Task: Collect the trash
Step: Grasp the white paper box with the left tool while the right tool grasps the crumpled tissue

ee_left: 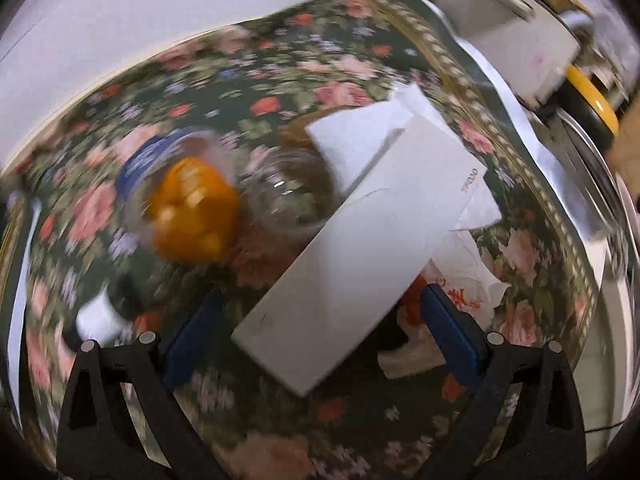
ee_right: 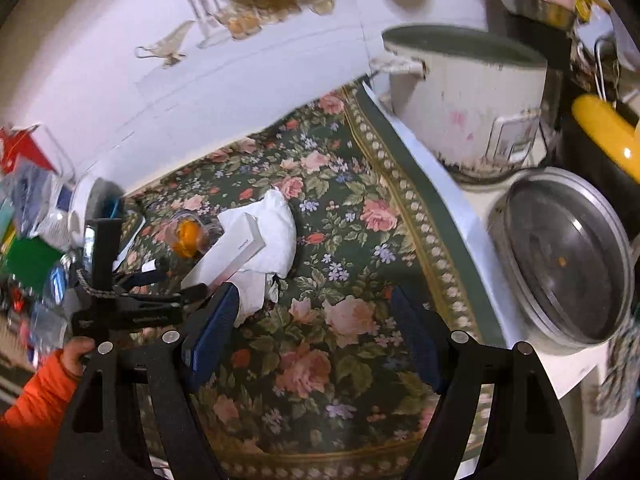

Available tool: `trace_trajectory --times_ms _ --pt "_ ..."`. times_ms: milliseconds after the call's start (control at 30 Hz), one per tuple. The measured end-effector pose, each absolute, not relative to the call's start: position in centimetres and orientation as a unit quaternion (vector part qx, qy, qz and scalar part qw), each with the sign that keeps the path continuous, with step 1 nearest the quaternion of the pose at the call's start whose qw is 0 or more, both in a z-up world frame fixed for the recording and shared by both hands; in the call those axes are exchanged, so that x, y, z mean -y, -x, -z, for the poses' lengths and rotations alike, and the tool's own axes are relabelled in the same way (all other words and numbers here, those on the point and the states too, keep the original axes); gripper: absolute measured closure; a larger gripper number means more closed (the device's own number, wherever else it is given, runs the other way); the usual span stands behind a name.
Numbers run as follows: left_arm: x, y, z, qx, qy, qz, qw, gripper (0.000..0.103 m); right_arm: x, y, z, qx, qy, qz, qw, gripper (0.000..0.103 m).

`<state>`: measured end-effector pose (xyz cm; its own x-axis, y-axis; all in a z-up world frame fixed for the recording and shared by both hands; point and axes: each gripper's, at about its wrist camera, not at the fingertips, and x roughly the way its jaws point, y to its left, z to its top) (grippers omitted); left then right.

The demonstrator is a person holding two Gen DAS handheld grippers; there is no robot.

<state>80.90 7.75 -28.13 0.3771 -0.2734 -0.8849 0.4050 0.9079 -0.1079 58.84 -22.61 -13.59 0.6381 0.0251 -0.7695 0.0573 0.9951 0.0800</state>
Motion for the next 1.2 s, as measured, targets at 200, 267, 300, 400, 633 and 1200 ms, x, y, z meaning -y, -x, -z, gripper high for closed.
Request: trace_trajectory --times_ms 200,267,300,400,633,1200 --pt "-6.8 -81.0 28.1 -0.507 -0.078 0.266 0.816 0.037 22.3 -60.0 15.0 -0.446 -0.054 0.028 0.893 0.028" --pt "-7.0 -80.7 28.0 -0.506 -0.07 0.271 0.815 0.041 22.2 -60.3 15.1 -0.45 -0.056 0.03 0.891 0.028" --pt "-7.0 -80.6 28.0 -0.506 -0.066 0.273 0.816 0.044 22.1 -60.5 15.1 -0.45 -0.056 0.03 0.891 0.028" --pt "-7.5 -79.7 27.2 -0.504 -0.048 0.27 0.819 0.048 21.8 -61.2 15.2 -0.453 -0.052 0.03 0.89 0.028" --pt "-9.5 -77.4 23.3 -0.476 -0.006 0.229 0.849 0.051 21.2 -64.7 16.8 -0.467 -0.059 0.011 0.882 0.028" --pt "-17.3 -75.3 18.8 -0.423 0.072 0.098 0.898 0.051 19.6 -73.7 24.0 -0.527 -0.12 -0.038 0.841 0.064"
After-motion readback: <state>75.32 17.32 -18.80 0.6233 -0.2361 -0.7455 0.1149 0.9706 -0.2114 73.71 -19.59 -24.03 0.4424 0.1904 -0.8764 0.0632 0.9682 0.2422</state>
